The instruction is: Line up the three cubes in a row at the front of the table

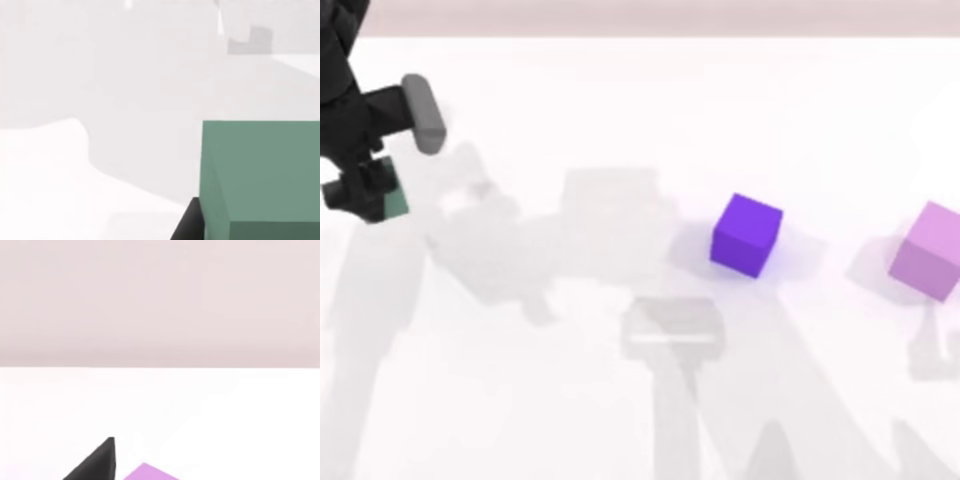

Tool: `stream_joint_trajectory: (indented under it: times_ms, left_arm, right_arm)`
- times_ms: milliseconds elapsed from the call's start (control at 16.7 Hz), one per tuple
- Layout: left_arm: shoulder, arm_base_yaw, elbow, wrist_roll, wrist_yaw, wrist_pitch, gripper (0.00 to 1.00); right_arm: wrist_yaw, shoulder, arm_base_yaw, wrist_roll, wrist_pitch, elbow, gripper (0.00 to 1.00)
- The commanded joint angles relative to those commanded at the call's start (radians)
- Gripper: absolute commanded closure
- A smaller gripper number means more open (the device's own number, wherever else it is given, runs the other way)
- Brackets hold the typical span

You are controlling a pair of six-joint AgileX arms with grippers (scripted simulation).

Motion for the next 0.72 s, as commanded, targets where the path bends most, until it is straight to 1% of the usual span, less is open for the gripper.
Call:
stream_joint_trajectory:
  times_ms: [120, 180, 300, 480, 720]
  left_arm:
    - [0.006, -0.034, 0.011, -0.019, 0.0, -0.006, 1.0]
    - [0.011, -0.068, 0.021, -0.038, -0.001, -0.011, 1.0]
    - [0.022, -0.164, 0.045, -0.093, -0.001, -0.024, 1.0]
    - [0.039, -0.359, 0.082, -0.208, -0.002, -0.05, 1.0]
    - [0.059, -0.673, 0.129, -0.382, -0.002, -0.085, 1.0]
  right_arm:
    - [0.0, 0.0, 0.0, 0.0, 0.0, 0.0, 0.0]
    - [0.0, 0.0, 0.0, 0.0, 0.0, 0.0, 0.0]
    - [0.0, 0.0, 0.0, 0.0, 0.0, 0.0, 0.0]
    - [0.0, 0.0, 0.0, 0.0, 0.0, 0.0, 0.0]
    - [0.0, 0.0, 0.0, 0.0, 0.0, 0.0, 0.0]
